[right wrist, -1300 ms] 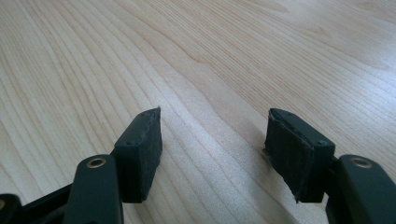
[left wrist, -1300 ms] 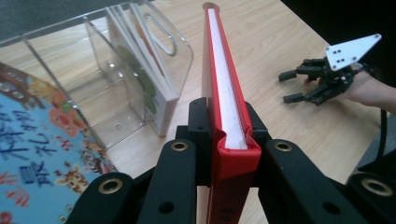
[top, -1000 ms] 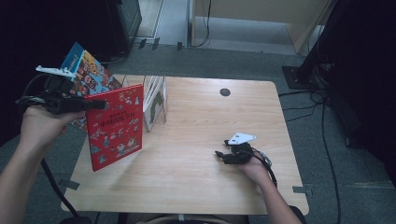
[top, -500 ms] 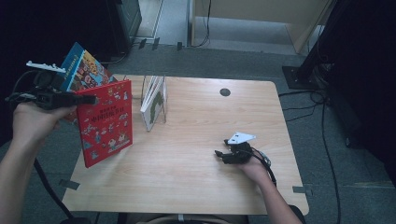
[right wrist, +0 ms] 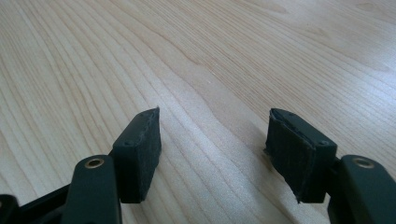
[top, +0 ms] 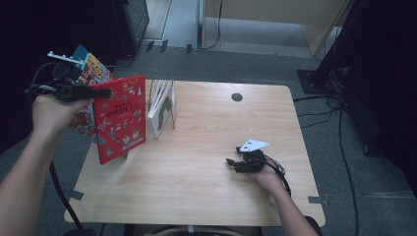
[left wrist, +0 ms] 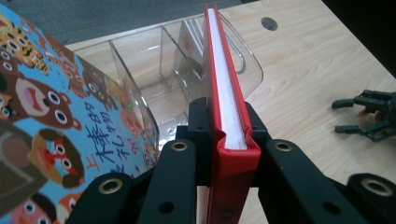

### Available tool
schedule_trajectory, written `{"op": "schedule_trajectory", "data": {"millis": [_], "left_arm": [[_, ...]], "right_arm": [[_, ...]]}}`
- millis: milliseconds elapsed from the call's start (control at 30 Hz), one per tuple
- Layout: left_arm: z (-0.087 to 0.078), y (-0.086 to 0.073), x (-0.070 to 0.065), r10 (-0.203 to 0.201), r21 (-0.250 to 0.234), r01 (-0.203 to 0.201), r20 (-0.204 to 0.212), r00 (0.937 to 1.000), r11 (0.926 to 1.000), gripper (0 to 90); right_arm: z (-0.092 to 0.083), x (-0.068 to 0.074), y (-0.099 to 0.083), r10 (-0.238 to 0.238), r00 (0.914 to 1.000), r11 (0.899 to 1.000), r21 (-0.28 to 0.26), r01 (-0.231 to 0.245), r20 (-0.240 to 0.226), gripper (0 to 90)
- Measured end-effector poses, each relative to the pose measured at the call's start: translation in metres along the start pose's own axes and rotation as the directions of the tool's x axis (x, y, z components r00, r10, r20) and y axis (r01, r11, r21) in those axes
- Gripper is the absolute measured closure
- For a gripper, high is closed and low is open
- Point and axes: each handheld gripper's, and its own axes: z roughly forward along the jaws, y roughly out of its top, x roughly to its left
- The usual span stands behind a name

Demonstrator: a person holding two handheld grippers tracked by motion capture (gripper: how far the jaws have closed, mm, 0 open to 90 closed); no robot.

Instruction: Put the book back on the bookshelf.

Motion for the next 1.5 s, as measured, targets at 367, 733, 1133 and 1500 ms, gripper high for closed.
{"op": "schedule_trajectory", "data": {"millis": [367, 733, 1133, 1500], "left_arm": [[0.011, 0.015, 0.006, -0.013, -0.002, 0.013, -0.015, 0.9998, 0.9999, 80.5], [0.028, 0.024, 0.013, -0.015, -0.007, 0.015, -0.029, 0.9995, 0.9999, 80.5], [0.033, 0.041, 0.019, -0.037, -0.039, 0.035, -0.032, 0.9988, 0.9986, 80.5], [0.039, 0.041, 0.018, -0.020, -0.030, 0.018, -0.056, 0.9982, 0.9994, 80.4]], "right_arm": [[0.000, 0.000, 0.000, 0.000, 1.0000, 1.000, 0.000, 0.000, 0.000, 35.5], [0.000, 0.000, 0.000, 0.004, 1.0000, 1.000, 0.003, -0.004, 0.003, 35.4], [0.000, 0.000, 0.000, 0.004, 1.0000, 1.000, 0.002, -0.004, 0.004, 35.4], [0.000, 0.000, 0.000, 0.005, 1.0000, 1.000, 0.003, -0.005, 0.004, 35.4]]}}
